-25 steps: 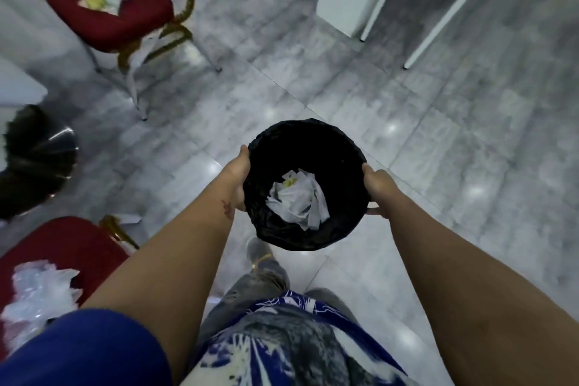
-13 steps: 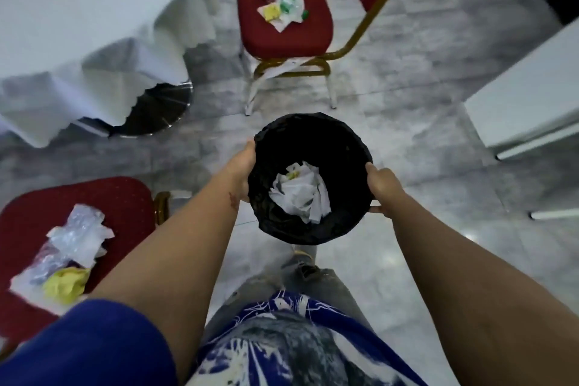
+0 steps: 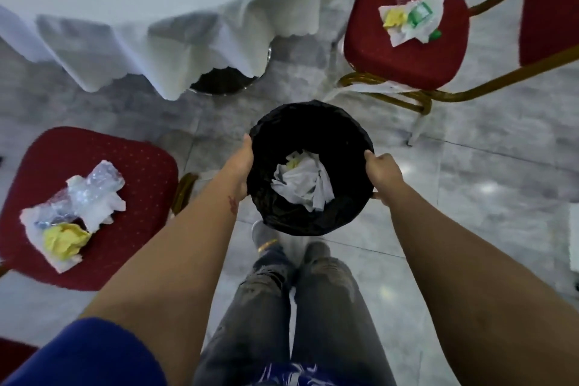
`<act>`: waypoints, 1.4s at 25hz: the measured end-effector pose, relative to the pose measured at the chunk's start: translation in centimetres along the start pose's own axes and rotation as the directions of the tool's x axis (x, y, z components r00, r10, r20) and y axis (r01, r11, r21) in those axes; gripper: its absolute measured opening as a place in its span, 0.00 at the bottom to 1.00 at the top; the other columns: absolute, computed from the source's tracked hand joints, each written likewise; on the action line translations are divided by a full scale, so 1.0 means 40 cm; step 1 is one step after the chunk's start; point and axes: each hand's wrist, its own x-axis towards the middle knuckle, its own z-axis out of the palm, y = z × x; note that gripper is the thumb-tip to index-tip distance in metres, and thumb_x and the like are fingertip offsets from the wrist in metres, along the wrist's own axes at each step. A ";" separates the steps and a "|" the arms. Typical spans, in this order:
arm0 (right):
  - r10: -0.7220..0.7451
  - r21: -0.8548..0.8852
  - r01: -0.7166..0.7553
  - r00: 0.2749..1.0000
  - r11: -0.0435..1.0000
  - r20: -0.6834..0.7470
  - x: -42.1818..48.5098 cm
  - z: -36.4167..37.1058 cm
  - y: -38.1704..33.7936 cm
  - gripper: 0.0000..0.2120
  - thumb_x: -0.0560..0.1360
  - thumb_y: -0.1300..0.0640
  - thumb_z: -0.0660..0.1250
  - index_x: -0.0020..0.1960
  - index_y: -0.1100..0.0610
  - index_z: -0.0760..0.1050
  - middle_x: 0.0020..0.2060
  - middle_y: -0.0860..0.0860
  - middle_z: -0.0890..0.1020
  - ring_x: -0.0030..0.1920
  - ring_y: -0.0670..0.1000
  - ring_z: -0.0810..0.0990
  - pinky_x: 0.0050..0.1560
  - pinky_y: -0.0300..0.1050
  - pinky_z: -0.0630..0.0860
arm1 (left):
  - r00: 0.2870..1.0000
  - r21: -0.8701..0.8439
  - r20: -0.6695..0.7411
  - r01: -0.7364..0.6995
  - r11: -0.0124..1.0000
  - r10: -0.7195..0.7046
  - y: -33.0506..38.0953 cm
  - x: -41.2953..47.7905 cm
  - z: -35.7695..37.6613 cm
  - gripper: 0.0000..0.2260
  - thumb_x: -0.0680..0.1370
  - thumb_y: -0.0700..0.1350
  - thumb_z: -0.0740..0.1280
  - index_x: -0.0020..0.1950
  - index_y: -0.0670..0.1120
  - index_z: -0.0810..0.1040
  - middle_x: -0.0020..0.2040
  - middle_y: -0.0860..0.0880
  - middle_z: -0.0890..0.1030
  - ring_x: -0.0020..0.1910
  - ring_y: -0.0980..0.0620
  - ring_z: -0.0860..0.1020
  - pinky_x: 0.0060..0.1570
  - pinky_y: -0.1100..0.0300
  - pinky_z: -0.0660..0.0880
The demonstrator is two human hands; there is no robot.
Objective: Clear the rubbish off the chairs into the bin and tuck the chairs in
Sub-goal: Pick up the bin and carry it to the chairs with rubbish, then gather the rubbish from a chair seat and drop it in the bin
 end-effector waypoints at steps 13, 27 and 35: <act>-0.118 -0.215 0.133 0.990 0.968 0.080 0.624 0.341 -0.007 0.20 0.81 0.47 0.57 0.63 0.63 0.69 0.50 0.57 0.76 0.53 0.60 0.77 0.48 0.49 0.71 | 0.955 -0.215 -0.272 0.059 0.975 -0.118 -0.147 0.773 -0.003 0.30 0.81 0.63 0.45 0.75 0.48 0.65 0.72 0.46 0.71 0.69 0.45 0.71 0.67 0.50 0.69; -0.127 -0.299 0.155 0.986 0.942 0.111 0.803 0.492 0.002 0.25 0.77 0.54 0.60 0.73 0.58 0.64 0.59 0.58 0.78 0.55 0.60 0.77 0.56 0.54 0.75 | 0.945 -0.287 -0.318 -0.020 0.958 -0.075 -0.240 1.041 -0.005 0.35 0.72 0.72 0.51 0.74 0.55 0.67 0.72 0.50 0.71 0.69 0.47 0.70 0.70 0.46 0.66; -0.350 -0.597 0.418 0.907 0.685 0.234 0.570 0.455 -0.039 0.30 0.82 0.50 0.57 0.80 0.57 0.53 0.78 0.56 0.60 0.76 0.59 0.62 0.73 0.55 0.62 | 0.848 0.223 -0.503 -0.064 0.973 0.171 -0.224 0.798 -0.035 0.29 0.82 0.58 0.53 0.78 0.44 0.56 0.76 0.41 0.60 0.74 0.40 0.60 0.72 0.48 0.59</act>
